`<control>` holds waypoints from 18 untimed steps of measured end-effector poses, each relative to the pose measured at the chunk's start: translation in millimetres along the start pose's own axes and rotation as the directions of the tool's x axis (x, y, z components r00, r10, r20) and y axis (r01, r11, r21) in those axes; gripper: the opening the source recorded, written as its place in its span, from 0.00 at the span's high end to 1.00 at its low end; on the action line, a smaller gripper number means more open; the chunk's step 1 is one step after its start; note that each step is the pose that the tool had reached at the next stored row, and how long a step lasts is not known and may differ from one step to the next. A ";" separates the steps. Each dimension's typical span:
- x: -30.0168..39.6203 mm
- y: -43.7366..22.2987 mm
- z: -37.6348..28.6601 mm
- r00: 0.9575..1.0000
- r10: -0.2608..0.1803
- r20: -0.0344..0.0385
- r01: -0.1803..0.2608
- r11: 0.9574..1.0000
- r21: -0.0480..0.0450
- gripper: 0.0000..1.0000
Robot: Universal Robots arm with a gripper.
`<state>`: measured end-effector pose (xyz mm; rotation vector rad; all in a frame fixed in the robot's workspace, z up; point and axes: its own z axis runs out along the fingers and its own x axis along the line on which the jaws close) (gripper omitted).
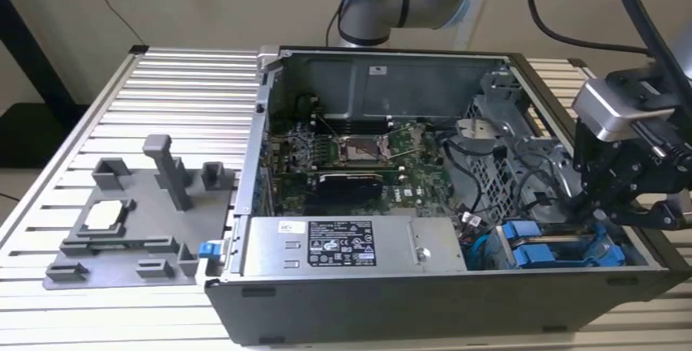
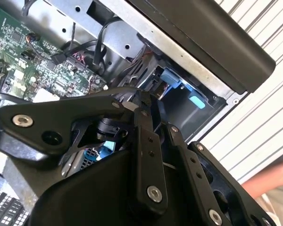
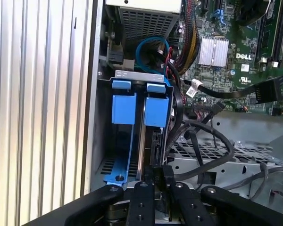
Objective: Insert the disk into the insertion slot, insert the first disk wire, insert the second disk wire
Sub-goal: 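Insert the first disk wire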
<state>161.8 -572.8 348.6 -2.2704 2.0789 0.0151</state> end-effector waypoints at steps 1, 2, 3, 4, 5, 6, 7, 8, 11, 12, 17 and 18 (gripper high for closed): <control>0.1 -0.2 0.4 1.000 0.000 0.000 0.000 1.000 0.000 0.81; 0.1 -0.5 1.0 1.000 0.000 0.000 0.000 1.000 0.000 0.81; 0.1 -0.7 1.6 1.000 0.000 0.000 0.000 1.000 0.000 0.81; 0.2 -0.8 2.1 1.000 0.000 0.000 0.000 1.000 0.000 0.81; 0.2 -1.0 2.5 1.000 0.000 0.000 0.000 1.000 0.001 0.81; 0.3 -1.3 2.6 1.000 0.000 0.000 0.000 1.000 0.001 0.81; 0.3 -1.5 2.9 1.000 0.000 0.000 0.000 1.000 0.001 0.81; 0.3 -1.7 3.4 1.000 0.000 0.000 0.000 1.000 0.001 0.81; 0.3 -2.2 4.1 1.000 0.000 0.000 0.000 1.000 0.002 0.81; 0.2 -2.3 4.4 1.000 0.000 0.000 0.000 1.000 0.002 0.81; -0.4 -2.4 5.7 1.000 0.000 0.000 0.000 1.000 0.004 0.81; -0.6 -2.4 6.0 1.000 0.000 0.000 0.000 1.000 0.004 0.81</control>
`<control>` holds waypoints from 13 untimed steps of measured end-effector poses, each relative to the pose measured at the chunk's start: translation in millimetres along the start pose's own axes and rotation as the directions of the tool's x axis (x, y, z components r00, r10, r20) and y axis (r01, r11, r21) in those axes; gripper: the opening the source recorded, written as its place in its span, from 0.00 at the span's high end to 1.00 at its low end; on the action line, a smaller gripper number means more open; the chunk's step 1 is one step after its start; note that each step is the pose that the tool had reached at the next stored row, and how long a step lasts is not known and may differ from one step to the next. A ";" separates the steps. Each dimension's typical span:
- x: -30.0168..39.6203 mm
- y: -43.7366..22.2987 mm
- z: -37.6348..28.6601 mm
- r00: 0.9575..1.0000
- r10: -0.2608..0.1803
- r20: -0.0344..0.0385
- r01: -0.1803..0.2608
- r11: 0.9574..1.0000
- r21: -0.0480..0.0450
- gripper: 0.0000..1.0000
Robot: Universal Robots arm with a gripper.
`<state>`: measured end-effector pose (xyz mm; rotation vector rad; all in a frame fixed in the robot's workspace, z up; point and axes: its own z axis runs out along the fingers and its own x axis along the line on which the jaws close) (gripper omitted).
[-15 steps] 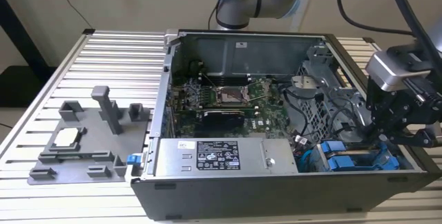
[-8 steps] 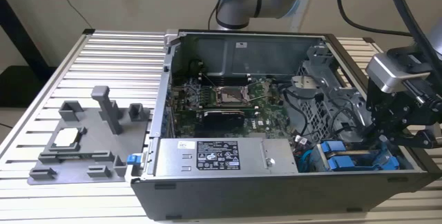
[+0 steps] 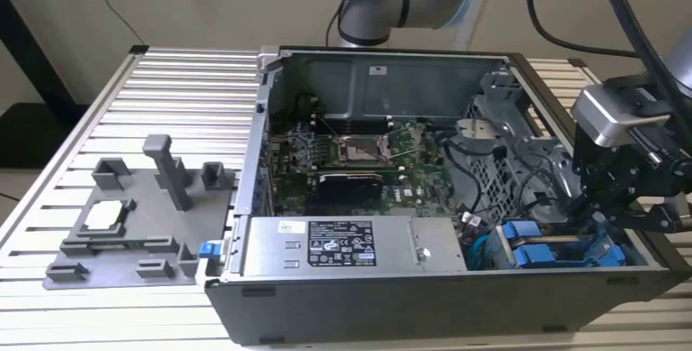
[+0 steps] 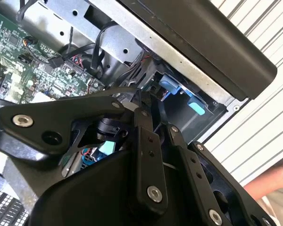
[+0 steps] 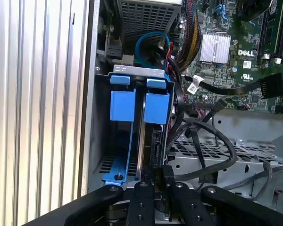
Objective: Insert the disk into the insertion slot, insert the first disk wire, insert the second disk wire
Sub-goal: 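Insert the first disk wire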
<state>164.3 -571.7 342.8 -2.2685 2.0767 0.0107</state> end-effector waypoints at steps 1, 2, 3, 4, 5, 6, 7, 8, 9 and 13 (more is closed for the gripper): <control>-0.1 0.0 0.3 1.000 0.000 0.000 0.000 1.000 0.000 0.81; -0.2 0.0 0.7 1.000 0.000 0.000 0.000 1.000 0.000 0.81; -0.3 0.0 1.0 1.000 0.000 0.000 0.000 1.000 0.001 0.81; -0.4 0.0 1.3 1.000 0.000 0.000 0.000 1.000 0.001 0.81; -0.5 0.1 1.6 1.000 0.000 0.000 0.000 1.000 0.001 0.81; -0.6 0.1 2.0 1.000 0.000 0.000 0.000 1.000 0.001 0.81; -0.7 0.0 2.3 1.000 0.000 0.000 0.000 1.000 0.001 0.81; -0.8 0.0 2.6 1.000 0.000 -0.001 0.000 1.000 0.001 0.81; -0.8 0.1 3.0 1.000 0.000 -0.001 0.000 1.000 0.001 0.81; -0.7 0.2 5.4 1.000 0.000 0.000 0.000 1.000 0.002 0.81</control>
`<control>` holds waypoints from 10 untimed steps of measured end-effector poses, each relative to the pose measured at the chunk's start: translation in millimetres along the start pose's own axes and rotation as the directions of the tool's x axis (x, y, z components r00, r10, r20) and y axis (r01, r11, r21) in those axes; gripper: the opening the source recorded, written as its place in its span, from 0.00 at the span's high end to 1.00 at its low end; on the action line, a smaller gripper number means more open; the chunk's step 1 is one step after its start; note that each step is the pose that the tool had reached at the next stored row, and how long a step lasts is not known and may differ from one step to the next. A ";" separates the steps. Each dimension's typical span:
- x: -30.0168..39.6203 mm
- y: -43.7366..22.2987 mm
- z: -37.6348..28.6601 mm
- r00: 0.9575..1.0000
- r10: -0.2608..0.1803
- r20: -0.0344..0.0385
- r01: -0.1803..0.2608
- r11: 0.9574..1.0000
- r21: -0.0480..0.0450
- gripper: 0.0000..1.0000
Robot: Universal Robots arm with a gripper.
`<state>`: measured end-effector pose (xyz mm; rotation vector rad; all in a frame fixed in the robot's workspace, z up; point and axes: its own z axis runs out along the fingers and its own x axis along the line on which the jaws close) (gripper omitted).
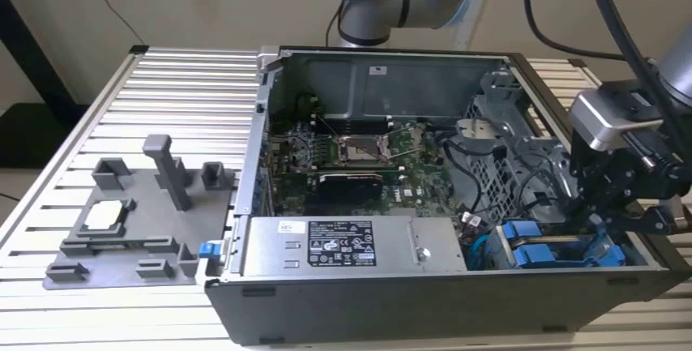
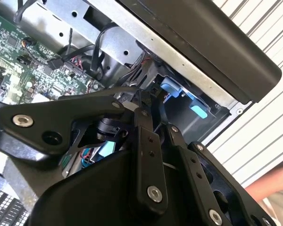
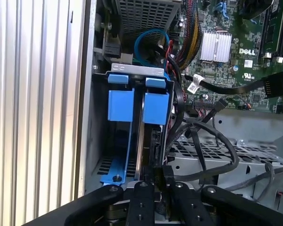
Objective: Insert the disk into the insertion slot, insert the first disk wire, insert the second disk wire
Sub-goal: 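Insert the first disk wire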
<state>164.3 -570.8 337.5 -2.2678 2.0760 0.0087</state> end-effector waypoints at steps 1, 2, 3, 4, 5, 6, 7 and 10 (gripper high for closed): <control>0.1 0.1 0.7 1.000 0.000 0.000 0.000 1.000 0.000 0.81; 0.1 0.1 1.5 1.000 0.000 0.000 0.000 1.000 0.000 0.81; 0.2 0.1 2.0 1.000 0.000 -0.001 0.000 1.000 0.000 0.81; 0.2 0.2 2.6 1.000 0.000 -0.001 0.000 1.000 0.000 0.81; 0.2 0.2 3.1 1.000 0.000 -0.001 0.000 1.000 0.000 0.81; 0.2 0.2 3.7 1.000 0.000 -0.001 0.000 1.000 0.000 0.81; 0.3 0.3 4.6 1.000 0.000 -0.001 0.000 1.000 0.000 0.81; 0.3 0.3 6.3 1.000 0.000 0.001 0.000 1.000 0.000 0.80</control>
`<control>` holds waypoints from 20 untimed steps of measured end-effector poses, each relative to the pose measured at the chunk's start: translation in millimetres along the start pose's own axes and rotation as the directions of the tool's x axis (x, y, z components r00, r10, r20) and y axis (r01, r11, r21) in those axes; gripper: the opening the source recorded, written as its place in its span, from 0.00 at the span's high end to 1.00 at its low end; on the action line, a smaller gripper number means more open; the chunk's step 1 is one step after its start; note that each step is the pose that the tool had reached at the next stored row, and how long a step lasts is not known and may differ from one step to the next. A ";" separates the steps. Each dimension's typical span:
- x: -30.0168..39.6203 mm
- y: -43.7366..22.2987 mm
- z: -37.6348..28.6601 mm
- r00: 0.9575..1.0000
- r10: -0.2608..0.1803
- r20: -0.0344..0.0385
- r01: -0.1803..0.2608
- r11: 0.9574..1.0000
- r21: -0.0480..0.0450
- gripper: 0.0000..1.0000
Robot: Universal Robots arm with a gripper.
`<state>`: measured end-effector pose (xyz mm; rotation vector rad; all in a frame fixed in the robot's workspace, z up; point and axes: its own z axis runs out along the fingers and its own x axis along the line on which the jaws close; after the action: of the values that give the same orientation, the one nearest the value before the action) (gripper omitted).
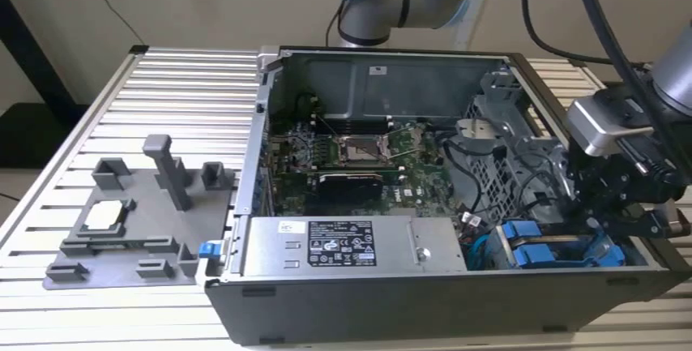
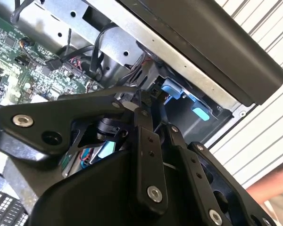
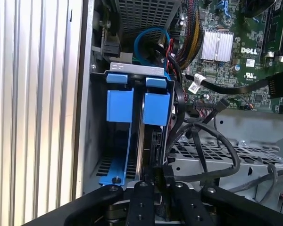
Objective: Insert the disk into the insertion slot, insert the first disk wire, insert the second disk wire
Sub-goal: 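Insert the first disk wire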
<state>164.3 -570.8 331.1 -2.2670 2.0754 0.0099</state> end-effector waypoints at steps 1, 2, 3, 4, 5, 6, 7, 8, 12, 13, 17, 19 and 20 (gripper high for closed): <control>0.0 0.0 -0.4 1.000 0.000 0.000 0.000 1.000 0.000 0.80; -0.1 -0.1 -1.8 1.000 0.000 0.000 0.000 1.000 0.000 0.80; -0.2 -0.3 -4.4 1.000 0.000 -0.001 0.000 1.000 0.000 0.74; -0.4 -0.4 -7.9 1.000 0.000 -0.001 0.000 1.000 0.000 0.74; -0.6 -0.6 -11.1 1.000 0.000 -0.001 0.000 1.000 0.000 0.74; -0.7 -0.7 -14.6 1.000 0.000 -0.001 0.000 1.000 0.000 0.74; -0.9 -0.9 -18.4 1.000 0.000 -0.001 0.000 1.000 0.000 0.74; -1.1 -1.1 -22.3 1.000 0.000 -0.001 0.000 1.000 0.000 0.74; -1.9 -1.8 -38.5 1.000 0.000 -0.001 0.000 1.000 0.000 0.74; -2.1 -2.0 -42.6 1.000 0.000 -0.001 0.000 1.000 0.000 0.74; -2.6 -2.3 -51.1 1.000 0.000 -0.001 0.000 1.000 0.000 0.74; -2.6 -2.3 -51.1 1.000 0.000 -0.001 0.000 1.000 0.000 0.74; -2.6 -2.3 -51.2 1.000 0.000 -0.001 0.000 1.000 0.000 0.74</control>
<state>164.3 -570.8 382.4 -2.2675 2.0759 0.0088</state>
